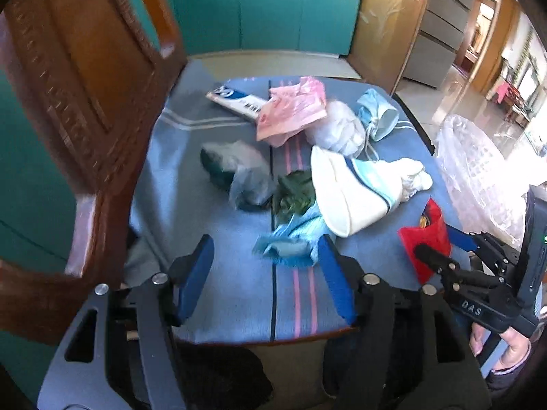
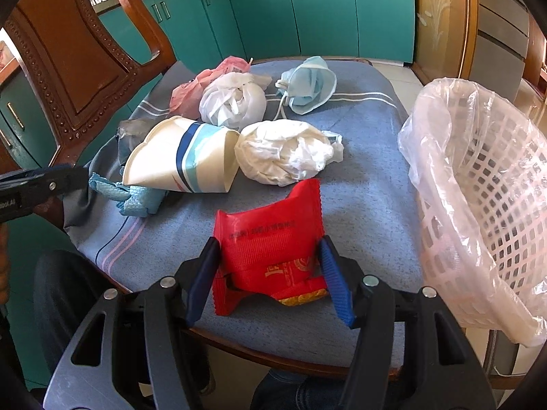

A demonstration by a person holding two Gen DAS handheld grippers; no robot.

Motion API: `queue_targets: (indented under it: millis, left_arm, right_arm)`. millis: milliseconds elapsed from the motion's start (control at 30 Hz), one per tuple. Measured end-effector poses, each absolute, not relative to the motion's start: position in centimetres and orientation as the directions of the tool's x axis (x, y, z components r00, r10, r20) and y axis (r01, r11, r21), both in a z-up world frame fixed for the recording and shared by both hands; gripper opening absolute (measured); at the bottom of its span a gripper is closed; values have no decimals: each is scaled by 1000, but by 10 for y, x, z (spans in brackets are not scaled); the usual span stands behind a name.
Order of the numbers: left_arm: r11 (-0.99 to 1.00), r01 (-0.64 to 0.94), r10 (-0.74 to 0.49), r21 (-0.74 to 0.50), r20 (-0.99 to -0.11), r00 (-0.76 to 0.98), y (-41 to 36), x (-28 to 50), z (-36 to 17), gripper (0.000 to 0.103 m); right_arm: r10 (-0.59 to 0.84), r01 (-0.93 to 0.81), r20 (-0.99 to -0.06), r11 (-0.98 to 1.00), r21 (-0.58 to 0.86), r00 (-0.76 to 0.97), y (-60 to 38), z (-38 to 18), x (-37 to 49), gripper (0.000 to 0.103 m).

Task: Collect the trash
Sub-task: 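Grasp the red snack wrapper with the right tool while the left tool grasps the blue cloth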

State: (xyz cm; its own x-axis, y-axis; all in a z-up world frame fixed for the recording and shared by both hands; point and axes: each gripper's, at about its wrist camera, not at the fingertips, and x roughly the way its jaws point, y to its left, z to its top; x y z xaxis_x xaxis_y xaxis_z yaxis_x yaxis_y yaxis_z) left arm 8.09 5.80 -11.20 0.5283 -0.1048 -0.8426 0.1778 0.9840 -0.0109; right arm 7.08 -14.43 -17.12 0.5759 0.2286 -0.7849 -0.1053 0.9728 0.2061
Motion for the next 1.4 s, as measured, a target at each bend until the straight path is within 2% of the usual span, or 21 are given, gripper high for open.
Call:
queue_targets:
  millis: [133, 200, 267, 333, 467, 600, 800, 1033, 1100, 1133, 1167, 1400]
  left_arm:
    - [960, 268, -77, 79, -846, 527, 34, 94, -131, 68]
    - [943, 329, -117, 50, -876, 468, 25, 101, -145, 63]
    - [936, 352, -161, -6, -898, 411, 21, 109, -159, 54]
    - [936, 352, -161, -18, -910, 382, 19, 114, -170, 50]
    - [939, 338, -200, -70, -909, 367, 24, 114, -170, 37]
    - [944, 317, -214, -87, -895, 392, 34, 105, -160, 34]
    - [958, 252, -234, -134, -875, 423, 59, 88, -137, 34]
    - [969, 209, -204, -131, -904, 377, 66, 85, -154, 40]
    - [968, 210, -208, -135, -902, 378, 67, 83, -152, 52]
    - [968, 212, -206, -132, -900, 384, 68, 84, -151, 62]
    - [968, 219, -203, -122, -894, 400, 66, 83, -149, 65]
    - [967, 239, -177, -84, -899, 400, 51, 92, -156, 64]
  right_arm:
    - [222, -108, -787, 975, 196, 576, -141, -170, 70, 62]
    - [219, -107, -788, 975, 194, 576, -141, -170, 69, 62]
    - [215, -101, -790, 976, 192, 574, -142, -170, 68, 63]
    - [214, -96, -792, 976, 195, 572, -143, -171, 67, 63]
    - [214, -101, -792, 976, 191, 572, -142, -171, 65, 63]
    - [215, -108, -794, 976, 187, 569, -140, -171, 65, 63]
    - [220, -109, -793, 975, 192, 568, -138, -172, 67, 63]
    - [210, -107, -794, 978, 182, 571, -136, -172, 69, 66]
    - [200, -107, -795, 980, 170, 572, -135, -171, 69, 69]
    - [194, -106, -798, 981, 162, 571, -135, -171, 69, 71]
    - [191, -107, -799, 982, 158, 570, -134, -171, 69, 71]
    - [185, -117, -797, 983, 143, 575, -132, -169, 71, 75]
